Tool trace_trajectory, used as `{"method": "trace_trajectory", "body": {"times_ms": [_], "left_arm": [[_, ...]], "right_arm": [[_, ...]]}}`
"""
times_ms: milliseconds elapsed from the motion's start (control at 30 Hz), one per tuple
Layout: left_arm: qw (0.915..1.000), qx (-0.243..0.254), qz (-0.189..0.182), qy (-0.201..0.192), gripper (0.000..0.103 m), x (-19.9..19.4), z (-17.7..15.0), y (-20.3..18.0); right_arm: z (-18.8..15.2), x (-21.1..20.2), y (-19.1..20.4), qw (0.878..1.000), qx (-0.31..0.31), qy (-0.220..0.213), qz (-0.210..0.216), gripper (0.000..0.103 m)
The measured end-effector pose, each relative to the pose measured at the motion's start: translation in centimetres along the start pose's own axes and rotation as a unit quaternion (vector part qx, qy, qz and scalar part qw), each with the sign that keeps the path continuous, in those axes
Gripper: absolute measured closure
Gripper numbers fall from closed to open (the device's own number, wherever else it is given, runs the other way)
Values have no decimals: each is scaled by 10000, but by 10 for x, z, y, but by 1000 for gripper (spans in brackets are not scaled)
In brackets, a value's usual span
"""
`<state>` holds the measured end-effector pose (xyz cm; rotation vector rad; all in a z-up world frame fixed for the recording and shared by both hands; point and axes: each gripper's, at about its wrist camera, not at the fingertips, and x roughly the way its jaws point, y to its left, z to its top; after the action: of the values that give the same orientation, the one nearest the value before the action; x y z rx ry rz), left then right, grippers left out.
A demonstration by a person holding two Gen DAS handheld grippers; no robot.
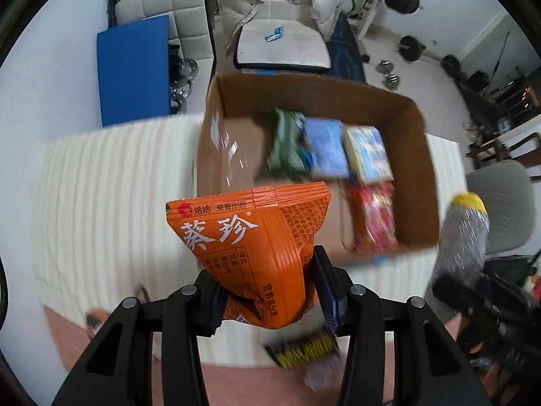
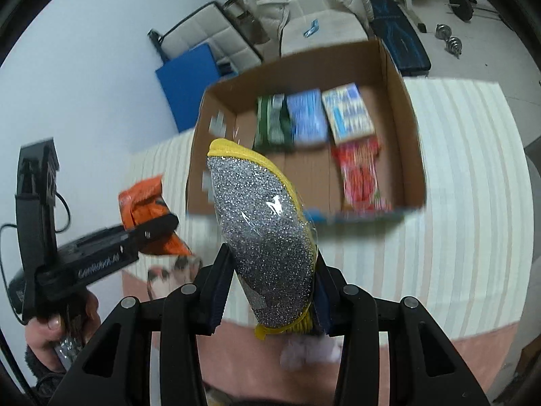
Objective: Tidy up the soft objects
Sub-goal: 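Place orange bag and silver scrubber into the box and open both tools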
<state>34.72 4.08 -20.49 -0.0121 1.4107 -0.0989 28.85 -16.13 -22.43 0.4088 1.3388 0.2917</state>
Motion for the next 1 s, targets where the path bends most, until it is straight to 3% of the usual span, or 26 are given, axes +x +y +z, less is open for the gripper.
{"method": "trace_trajectory", "body": {"times_ms": [200,367,600,1000], "left_arm": [[9951,280,774,544,60,67,90,1],[9906,484,986,816,60,112,119,-1],[9857,486,1057,1217,60,159,146,-2],[9811,434,1144,1498,58,184,149,1]], "right_arm": [[60,60,-1,9989,178,246,-370,58],[79,116,-24,9952,379,642,-635,58],[85,159,-43,9902,483,1067,-757,58],[85,201,-41,9837,433,1493,-904,57]]}}
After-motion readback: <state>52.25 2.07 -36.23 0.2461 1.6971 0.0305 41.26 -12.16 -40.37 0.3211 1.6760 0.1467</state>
